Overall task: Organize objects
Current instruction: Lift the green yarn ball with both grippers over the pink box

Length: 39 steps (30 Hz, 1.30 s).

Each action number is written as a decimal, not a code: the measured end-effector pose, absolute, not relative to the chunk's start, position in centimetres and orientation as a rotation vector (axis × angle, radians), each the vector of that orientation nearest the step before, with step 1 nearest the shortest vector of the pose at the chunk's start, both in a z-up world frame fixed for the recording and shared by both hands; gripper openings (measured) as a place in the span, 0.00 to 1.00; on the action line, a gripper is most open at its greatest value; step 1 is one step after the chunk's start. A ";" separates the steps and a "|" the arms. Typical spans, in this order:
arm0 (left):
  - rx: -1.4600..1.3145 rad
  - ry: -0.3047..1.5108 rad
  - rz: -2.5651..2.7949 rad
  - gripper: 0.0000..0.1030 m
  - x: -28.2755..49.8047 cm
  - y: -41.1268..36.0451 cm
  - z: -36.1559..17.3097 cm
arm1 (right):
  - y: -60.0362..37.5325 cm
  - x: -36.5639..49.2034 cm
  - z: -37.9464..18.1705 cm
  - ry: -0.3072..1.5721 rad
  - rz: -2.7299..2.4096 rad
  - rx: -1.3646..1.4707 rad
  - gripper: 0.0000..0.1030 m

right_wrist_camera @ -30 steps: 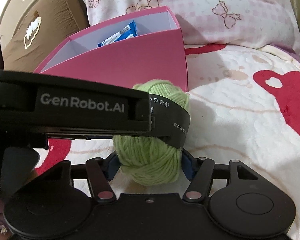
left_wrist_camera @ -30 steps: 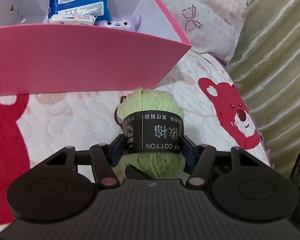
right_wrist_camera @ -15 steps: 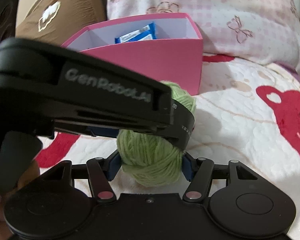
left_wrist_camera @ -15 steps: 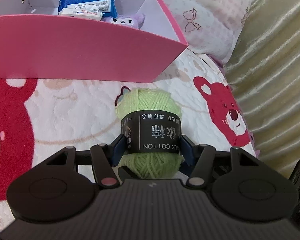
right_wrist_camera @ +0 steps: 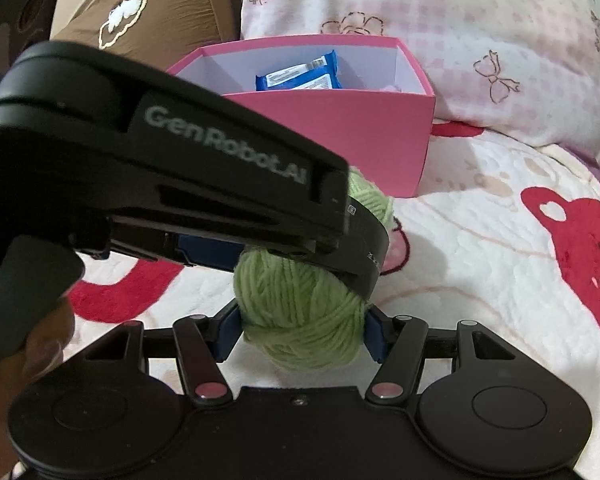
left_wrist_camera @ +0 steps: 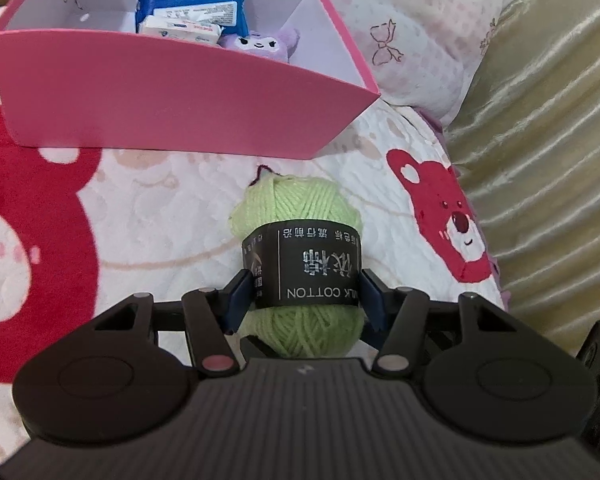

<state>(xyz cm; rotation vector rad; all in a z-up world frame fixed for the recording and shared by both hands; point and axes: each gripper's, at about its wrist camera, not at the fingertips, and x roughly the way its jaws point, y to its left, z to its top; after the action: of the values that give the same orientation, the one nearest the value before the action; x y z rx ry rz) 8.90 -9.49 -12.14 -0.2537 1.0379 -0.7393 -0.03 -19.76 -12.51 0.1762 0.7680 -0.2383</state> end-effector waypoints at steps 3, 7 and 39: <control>-0.234 1.026 -0.736 0.54 8.3 -9.1 -11.6 | -19.2 0.1 -12.2 0.780 -0.224 0.174 0.64; -0.246 1.040 -0.744 0.54 8.1 -8.1 -10.8 | -18.4 -0.1 -11.5 0.780 -0.211 0.172 0.64; -0.275 0.826 -0.666 0.54 4.5 0.0 2.1 | -10.8 -1.7 -0.3 0.586 -0.127 0.047 0.64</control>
<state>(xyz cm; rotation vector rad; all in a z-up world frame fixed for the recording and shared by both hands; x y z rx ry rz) 4.47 0.05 2.09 -0.2746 0.8262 -0.6660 -1.74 -10.82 -0.32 0.0473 0.5857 -0.1265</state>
